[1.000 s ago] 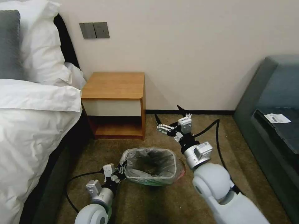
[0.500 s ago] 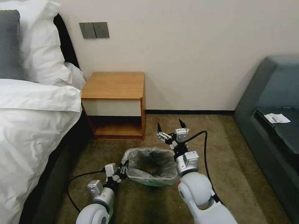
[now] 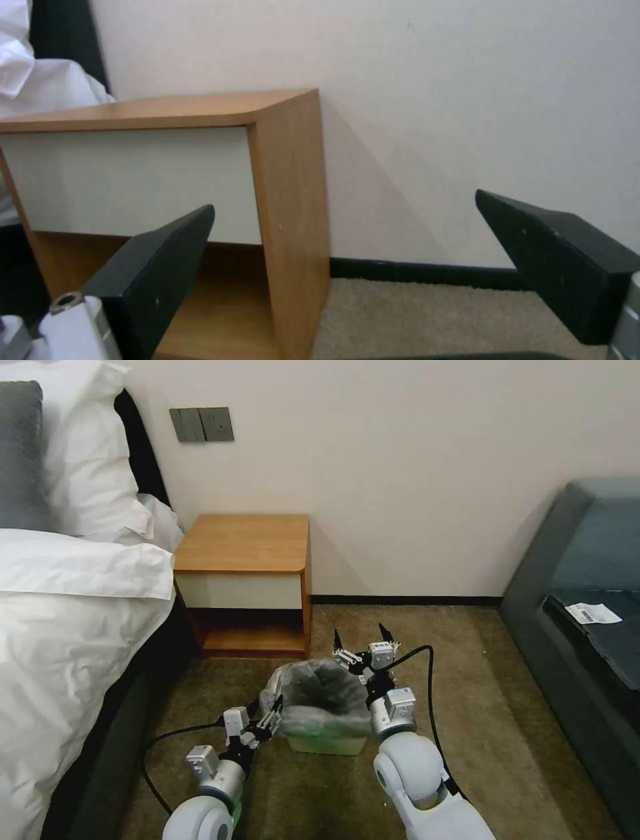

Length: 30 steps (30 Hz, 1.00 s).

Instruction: Pick up the garbage bag from the table and place it over the trash can.

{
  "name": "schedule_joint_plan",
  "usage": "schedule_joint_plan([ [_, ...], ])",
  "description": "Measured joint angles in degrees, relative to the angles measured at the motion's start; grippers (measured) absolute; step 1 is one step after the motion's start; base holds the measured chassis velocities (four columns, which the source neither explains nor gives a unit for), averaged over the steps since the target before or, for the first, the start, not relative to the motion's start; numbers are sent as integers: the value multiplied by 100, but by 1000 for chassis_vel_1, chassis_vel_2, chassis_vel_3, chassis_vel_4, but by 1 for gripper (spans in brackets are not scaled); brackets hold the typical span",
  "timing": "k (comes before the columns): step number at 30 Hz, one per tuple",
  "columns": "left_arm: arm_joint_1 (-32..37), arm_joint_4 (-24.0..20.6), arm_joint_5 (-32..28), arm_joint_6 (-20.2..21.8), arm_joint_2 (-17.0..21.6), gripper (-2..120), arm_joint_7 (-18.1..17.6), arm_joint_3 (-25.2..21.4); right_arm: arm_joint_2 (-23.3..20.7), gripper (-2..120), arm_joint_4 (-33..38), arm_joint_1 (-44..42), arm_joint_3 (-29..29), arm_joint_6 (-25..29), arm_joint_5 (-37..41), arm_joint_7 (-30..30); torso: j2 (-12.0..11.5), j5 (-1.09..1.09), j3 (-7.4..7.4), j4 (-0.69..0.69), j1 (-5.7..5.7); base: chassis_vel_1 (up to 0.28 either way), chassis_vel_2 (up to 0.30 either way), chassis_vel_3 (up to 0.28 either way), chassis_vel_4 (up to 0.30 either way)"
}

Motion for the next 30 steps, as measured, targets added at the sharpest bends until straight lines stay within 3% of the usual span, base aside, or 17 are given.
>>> schedule_joint_plan([
  [3, 34, -33, 39, -33, 2, 95, 0, -6, 43, 100, -15, -14, -23, 27, -39, -14, 0, 0, 0, 0, 0, 0, 0, 0, 0],
  [6, 56, -61, 74, -75, 3, 99, 1, -8, 55, 100, -15, -27, -41, 32, -58, -24, 0, 0, 0, 1, 0, 0, 0, 0, 0],
  [23, 218, -307, 313, -646, 112, 100, 5, -222, 140, 100, -94, -117, -37, 144, -127, -44, 0, 0, 0, 0, 0, 0, 0, 0, 0],
  [27, 162, -172, 314, -1072, 108, 100, 22, -193, 189, 100, -102, -116, -41, 150, -133, -45, 0, 1, 0, 1, 0, 0, 0, 0, 0],
  [30, -116, 171, 557, -1747, 46, 100, 279, -176, 287, 100, -194, -207, -27, 304, -221, -33, 0, 0, 0, 1, 0, 0, 0, 0, 0],
])
